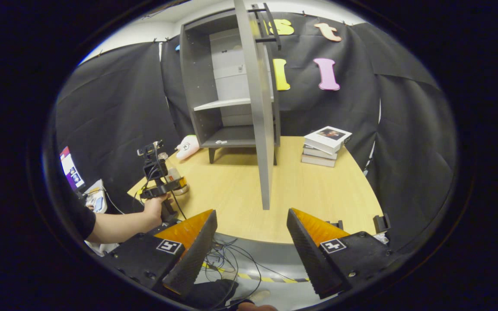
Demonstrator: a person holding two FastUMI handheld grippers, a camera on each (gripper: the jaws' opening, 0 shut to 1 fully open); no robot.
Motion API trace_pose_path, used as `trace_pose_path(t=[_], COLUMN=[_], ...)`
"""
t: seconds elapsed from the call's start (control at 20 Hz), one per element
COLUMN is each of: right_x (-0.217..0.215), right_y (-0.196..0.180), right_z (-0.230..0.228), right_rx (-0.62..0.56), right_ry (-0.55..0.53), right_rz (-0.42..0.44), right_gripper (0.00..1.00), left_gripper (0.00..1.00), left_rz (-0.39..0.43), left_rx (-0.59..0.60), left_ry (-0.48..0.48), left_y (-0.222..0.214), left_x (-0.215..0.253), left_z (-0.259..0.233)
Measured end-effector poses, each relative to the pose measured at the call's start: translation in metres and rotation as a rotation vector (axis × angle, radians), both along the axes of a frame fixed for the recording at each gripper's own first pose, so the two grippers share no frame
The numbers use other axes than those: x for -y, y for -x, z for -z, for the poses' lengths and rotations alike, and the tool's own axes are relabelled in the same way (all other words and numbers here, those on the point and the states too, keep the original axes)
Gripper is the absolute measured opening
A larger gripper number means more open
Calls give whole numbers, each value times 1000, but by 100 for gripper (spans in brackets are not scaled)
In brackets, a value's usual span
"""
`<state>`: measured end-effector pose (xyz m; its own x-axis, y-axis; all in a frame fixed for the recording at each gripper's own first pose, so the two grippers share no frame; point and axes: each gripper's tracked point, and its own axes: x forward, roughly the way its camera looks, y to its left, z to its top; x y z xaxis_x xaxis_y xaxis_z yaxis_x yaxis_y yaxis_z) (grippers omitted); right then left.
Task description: Open the cabinet door with the right hand, grasp the bottle in the cabinet with the left hand and place it on the coaster, then close the cabinet door with the right hand.
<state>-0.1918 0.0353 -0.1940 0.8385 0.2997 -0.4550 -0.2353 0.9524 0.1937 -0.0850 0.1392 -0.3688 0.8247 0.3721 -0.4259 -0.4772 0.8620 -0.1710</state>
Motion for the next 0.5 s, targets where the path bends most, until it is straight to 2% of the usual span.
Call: trace_pose_path(t=[0.3,0.5], right_x=[-2,-4], right_y=[-7,-5], right_z=[2,3], right_rx=[-2,-3], right_ry=[-4,1], right_rz=[-6,-10], right_gripper=[100,100], left_gripper=[96,96], left_rz=[-47,-39], left_rx=[12,20], left_ry=[-32,-38], left_y=[3,0], left_x=[-11,-7], left_z=[-6,-11])
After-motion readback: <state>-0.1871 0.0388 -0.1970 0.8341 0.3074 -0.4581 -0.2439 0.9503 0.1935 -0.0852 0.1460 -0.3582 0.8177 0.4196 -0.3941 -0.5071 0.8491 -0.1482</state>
